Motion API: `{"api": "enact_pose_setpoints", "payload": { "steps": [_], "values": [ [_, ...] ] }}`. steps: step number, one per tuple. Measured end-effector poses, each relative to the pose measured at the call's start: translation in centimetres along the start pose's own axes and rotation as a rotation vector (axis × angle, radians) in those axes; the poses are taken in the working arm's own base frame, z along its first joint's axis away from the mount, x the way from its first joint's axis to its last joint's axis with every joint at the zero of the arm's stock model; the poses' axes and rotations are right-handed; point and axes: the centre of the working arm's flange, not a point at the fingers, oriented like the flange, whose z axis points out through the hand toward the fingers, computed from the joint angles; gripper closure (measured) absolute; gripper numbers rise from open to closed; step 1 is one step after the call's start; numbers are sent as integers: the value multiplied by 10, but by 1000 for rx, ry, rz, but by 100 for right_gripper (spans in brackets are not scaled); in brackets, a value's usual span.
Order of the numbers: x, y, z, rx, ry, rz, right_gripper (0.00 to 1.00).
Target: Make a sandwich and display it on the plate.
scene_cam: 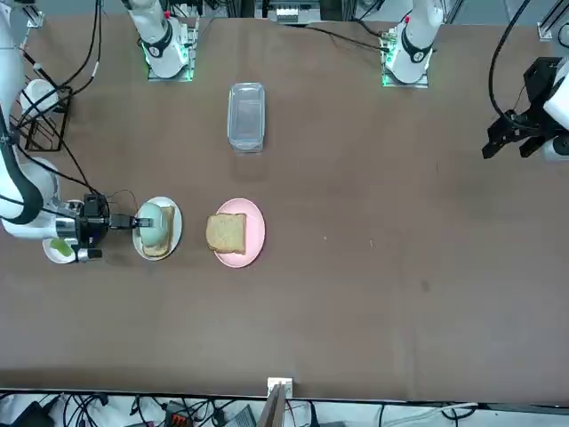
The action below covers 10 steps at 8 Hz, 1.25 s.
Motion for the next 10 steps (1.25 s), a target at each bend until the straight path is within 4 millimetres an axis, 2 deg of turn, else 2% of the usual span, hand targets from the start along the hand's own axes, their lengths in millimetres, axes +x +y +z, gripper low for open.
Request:
{"api": "enact_pose_setpoints", "payload": {
  "steps": [3, 7, 10],
  "values": [
    [-1, -1, -2, 38, 2, -25, 95],
    [-8, 17, -14, 102, 1, -61, 95],
    [-9, 27, -11, 169, 14, -110, 95]
  ]
}}
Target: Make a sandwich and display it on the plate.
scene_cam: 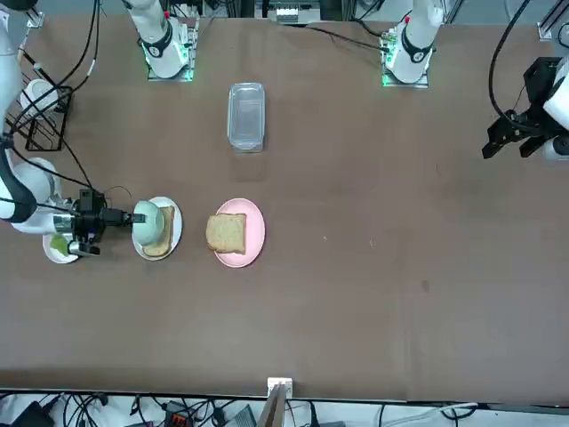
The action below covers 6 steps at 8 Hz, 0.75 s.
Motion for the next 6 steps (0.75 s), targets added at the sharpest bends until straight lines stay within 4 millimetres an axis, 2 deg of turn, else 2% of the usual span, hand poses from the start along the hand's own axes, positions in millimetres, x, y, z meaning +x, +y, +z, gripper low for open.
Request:
{"api": "enact_pose_setpoints", "payload": {
  "steps": [3, 6],
  "values": [
    [-1, 3, 2, 58, 8, -63, 95],
    [-6, 14, -3, 98, 18, -76, 95]
  ]
}}
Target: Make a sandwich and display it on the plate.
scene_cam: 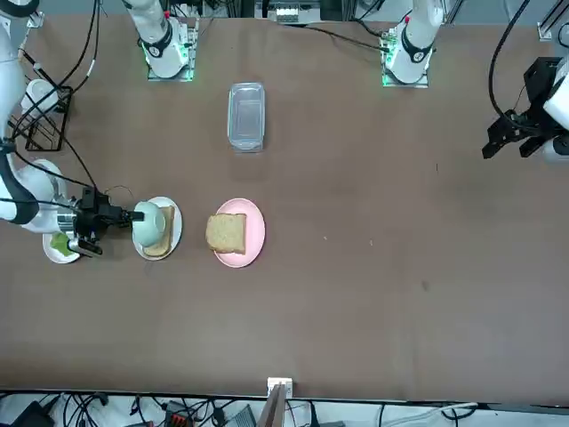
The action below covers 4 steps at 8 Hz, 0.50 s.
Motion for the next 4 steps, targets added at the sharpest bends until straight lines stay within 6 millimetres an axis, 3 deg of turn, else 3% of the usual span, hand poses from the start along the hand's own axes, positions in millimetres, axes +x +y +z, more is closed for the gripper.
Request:
{"api": "enact_pose_setpoints", "payload": {
  "steps": [4],
  "values": [
    [-1, 5, 6, 83, 17, -59, 95]
  ]
}}
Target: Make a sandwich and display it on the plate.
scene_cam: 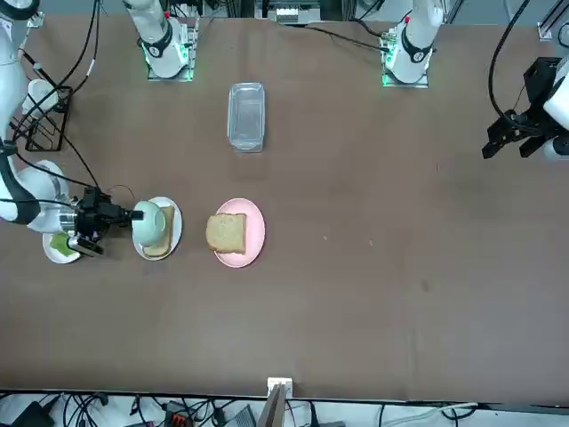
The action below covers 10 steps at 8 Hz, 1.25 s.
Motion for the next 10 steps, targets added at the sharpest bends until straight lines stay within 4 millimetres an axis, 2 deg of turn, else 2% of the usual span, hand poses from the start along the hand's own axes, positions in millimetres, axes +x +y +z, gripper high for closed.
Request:
{"api": "enact_pose_setpoints", "payload": {
  "steps": [3, 5, 8, 10],
  "values": [
    [-6, 17, 2, 41, 5, -28, 95],
    [-7, 18, 1, 51, 8, -29, 95],
    [-1, 11, -2, 77, 41, -39, 95],
    [15, -10, -16, 50, 59, -50, 95]
  ]
}}
